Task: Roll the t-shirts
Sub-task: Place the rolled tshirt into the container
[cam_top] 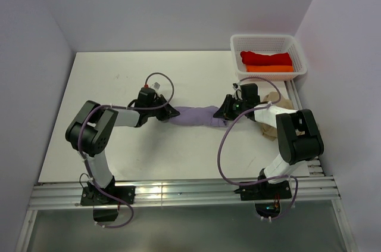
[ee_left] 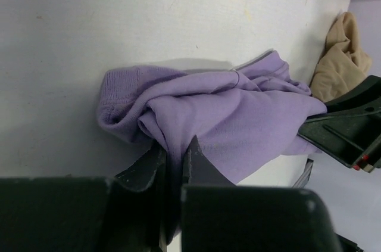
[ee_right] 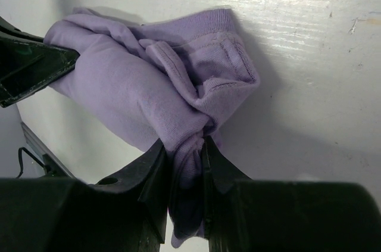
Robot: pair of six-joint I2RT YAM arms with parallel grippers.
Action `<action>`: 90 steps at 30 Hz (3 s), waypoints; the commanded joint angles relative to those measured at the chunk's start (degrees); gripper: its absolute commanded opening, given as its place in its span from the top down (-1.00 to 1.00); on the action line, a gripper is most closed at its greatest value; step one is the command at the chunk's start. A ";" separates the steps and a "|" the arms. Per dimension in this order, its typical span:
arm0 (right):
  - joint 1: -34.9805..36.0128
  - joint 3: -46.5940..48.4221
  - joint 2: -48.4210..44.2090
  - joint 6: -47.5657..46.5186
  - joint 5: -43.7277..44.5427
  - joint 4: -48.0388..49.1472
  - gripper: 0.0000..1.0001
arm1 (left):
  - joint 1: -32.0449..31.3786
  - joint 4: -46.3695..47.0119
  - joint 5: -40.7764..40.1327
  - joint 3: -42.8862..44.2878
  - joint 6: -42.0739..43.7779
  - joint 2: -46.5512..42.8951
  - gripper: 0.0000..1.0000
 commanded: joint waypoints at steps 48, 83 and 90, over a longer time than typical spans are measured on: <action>-2.49 41.16 20.04 -1.58 13.47 -13.84 1.00 | -10.79 -18.50 -13.36 59.30 15.70 11.52 0.99; -13.21 36.32 7.03 -7.20 1.69 -18.66 1.00 | -10.52 -22.81 -14.51 43.54 10.34 7.88 0.99; -15.32 39.81 8.42 -13.69 1.33 -25.68 1.00 | -11.48 -22.90 -15.30 42.23 10.25 9.99 0.99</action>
